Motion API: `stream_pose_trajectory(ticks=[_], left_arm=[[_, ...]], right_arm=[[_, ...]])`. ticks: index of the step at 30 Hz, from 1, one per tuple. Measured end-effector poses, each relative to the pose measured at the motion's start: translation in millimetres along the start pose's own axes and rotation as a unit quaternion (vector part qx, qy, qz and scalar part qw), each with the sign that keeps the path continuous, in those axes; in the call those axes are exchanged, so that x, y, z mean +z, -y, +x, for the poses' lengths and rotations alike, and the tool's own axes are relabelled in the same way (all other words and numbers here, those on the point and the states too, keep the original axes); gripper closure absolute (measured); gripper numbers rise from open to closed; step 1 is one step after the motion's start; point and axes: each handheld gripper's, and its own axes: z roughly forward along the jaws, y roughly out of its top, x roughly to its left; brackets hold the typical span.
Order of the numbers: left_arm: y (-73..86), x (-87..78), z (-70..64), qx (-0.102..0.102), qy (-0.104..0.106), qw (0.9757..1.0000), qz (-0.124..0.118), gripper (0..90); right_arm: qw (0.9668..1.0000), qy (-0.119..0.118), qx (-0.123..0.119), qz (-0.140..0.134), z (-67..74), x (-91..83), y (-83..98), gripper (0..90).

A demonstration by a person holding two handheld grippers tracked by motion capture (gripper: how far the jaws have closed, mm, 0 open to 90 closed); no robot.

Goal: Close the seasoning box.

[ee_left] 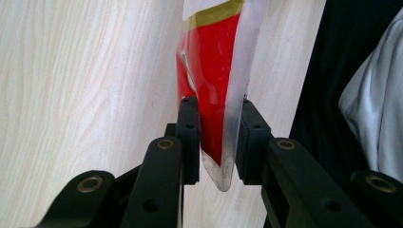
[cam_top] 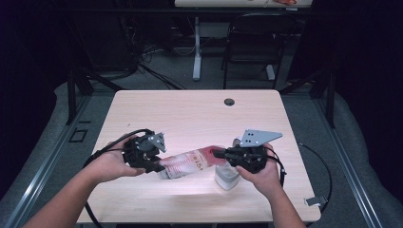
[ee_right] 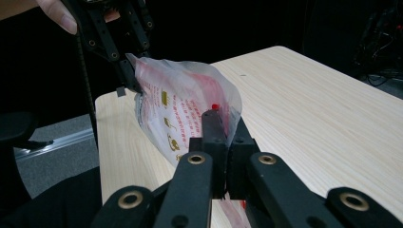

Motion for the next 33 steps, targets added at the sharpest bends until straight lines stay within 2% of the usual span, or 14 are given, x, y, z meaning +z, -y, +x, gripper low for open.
stream_pose_trajectory(ticks=[9, 33], left_arm=[[-0.7, -3.7, 2.0, 0.004, -0.004, 0.9999, 0.016, 75.7], [-6.7, -13.3, 0.4, 0.006, -0.009, 0.9999, 0.003, 76.8]], right_arm=[[0.9999, 0.005, 0.000, 0.011, -0.2, 4.3, 3.7, 89.7], [0.9999, 0.004, 0.016, 0.004, -5.3, -0.3, 11.5, 89.6]])
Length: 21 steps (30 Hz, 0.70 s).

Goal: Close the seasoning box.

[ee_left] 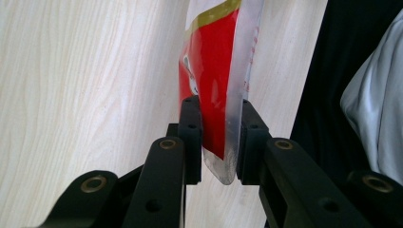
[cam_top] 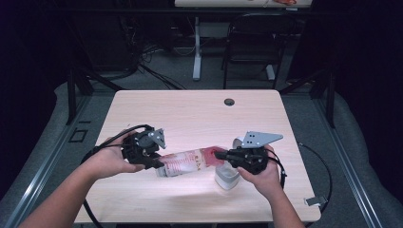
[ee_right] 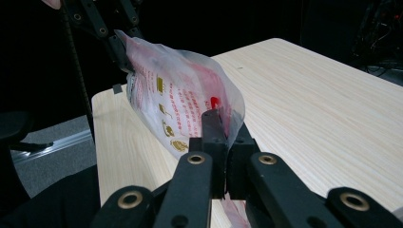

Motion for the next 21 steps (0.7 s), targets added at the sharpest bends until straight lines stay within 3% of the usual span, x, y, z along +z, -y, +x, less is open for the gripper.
stream_pose_trajectory(ticks=[21], left_arm=[[-8.3, -9.1, 0.0, 0.002, 0.000, 1.0000, -0.003, 77.1]], right_arm=[[0.9999, 0.004, 0.011, -0.008, -4.6, -4.2, 4.9, 89.7]])
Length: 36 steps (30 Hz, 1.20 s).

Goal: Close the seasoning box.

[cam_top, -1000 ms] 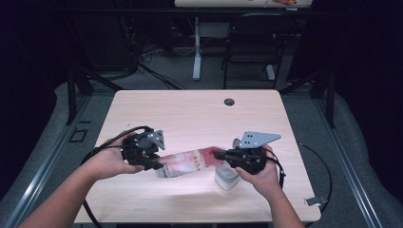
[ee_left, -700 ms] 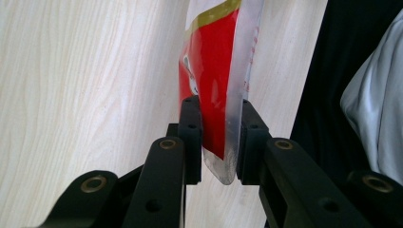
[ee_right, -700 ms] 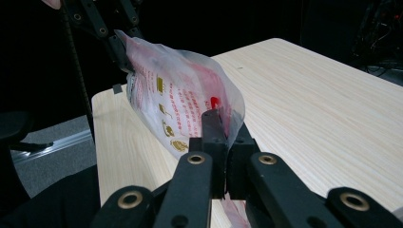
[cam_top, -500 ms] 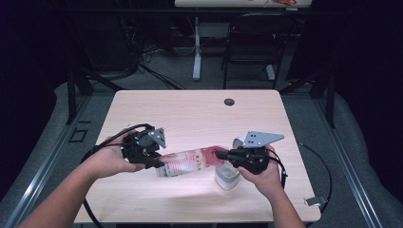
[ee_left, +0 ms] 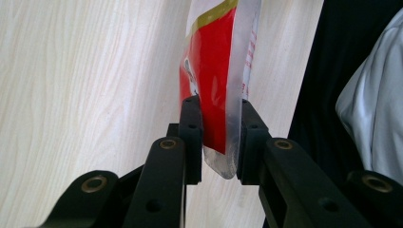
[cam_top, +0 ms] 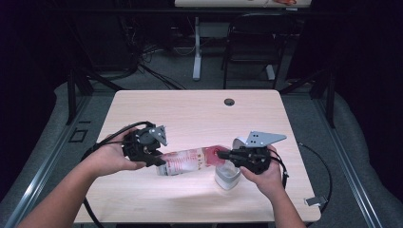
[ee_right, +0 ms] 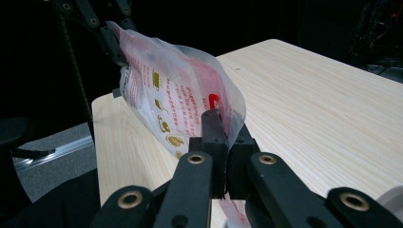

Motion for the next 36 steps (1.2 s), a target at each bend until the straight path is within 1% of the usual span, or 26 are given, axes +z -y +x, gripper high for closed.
stream_pose_trajectory(ticks=[8, 10, 13, 15, 18, 21, 36], left_arm=[[-2.0, -2.4, 1.0, 0.004, -0.002, 1.0000, 0.001, 77.3], [-2.3, -2.5, 0.5, 0.002, -0.003, 1.0000, -0.003, 77.3], [-2.6, -3.3, 1.0, 0.005, -0.004, 1.0000, -0.003, 77.3], [-2.9, -4.1, 0.8, 0.001, -0.002, 1.0000, -0.007, 77.3], [-3.3, -4.8, 1.0, 0.002, -0.003, 0.9999, -0.010, 77.4], [-4.4, -6.2, 1.3, 0.000, 0.000, 0.9999, -0.011, 77.5], [-9.4, -10.8, 2.4, 0.003, -0.004, 0.9999, -0.015, 78.1]], right_arm=[[1.0000, 0.002, 0.002, -0.001, 0.0, -1.1, 0.9, 89.7], [1.0000, 0.003, 0.002, -0.001, -0.3, -1.6, 1.0, 89.7], [1.0000, 0.004, 0.003, -0.001, -0.8, -2.1, 1.6, 89.7], [1.0000, 0.002, 0.004, -0.003, -1.3, -2.2, 2.1, 89.7], [1.0000, 0.004, 0.005, -0.003, -1.8, -2.6, 2.3, 89.7], [1.0000, 0.004, 0.007, -0.003, -2.6, -3.3, 2.8, 89.7], [0.9999, 0.006, 0.014, -0.003, -5.0, -6.0, 4.5, 89.6]])
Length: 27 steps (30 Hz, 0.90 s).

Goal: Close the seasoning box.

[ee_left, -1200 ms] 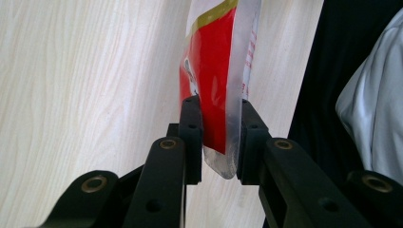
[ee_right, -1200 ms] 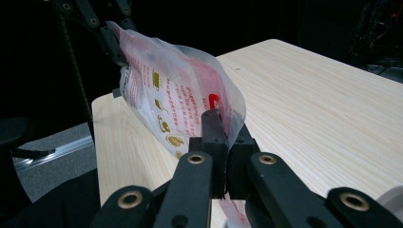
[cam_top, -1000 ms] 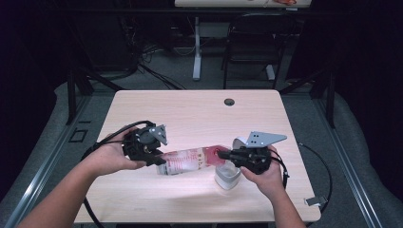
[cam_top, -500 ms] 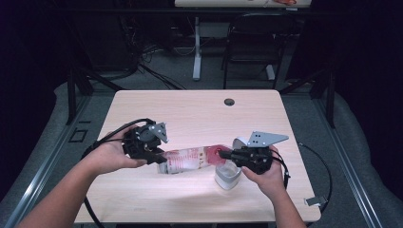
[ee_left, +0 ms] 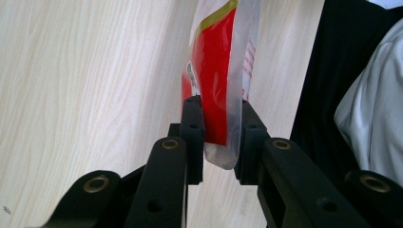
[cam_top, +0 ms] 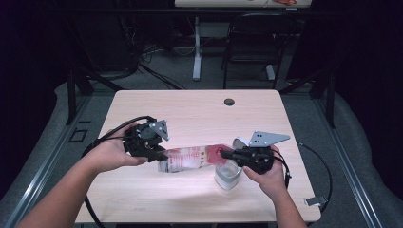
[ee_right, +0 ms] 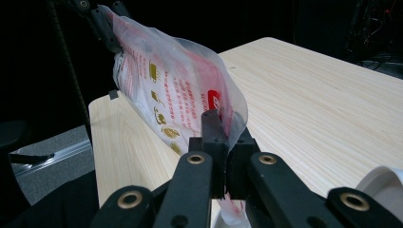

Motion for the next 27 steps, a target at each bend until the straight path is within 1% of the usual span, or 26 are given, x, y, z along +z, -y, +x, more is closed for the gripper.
stream_pose_trajectory(ticks=[10, 18, 27], left_arm=[[-3.1, -2.5, 0.3, 0.000, -0.002, 1.0000, -0.004, 78.3], [-5.3, -4.2, 1.3, 0.003, 0.001, 1.0000, -0.003, 78.4], [-8.6, -5.9, 1.2, 0.005, -0.003, 1.0000, -0.001, 78.6]], right_arm=[[1.0000, 0.003, 0.000, 0.000, -1.1, -1.3, 0.9, 89.6], [1.0000, 0.006, 0.001, 0.001, -1.4, -2.1, 1.3, 89.6], [1.0000, 0.008, 0.000, 0.002, -1.9, -3.2, 1.8, 89.6]])
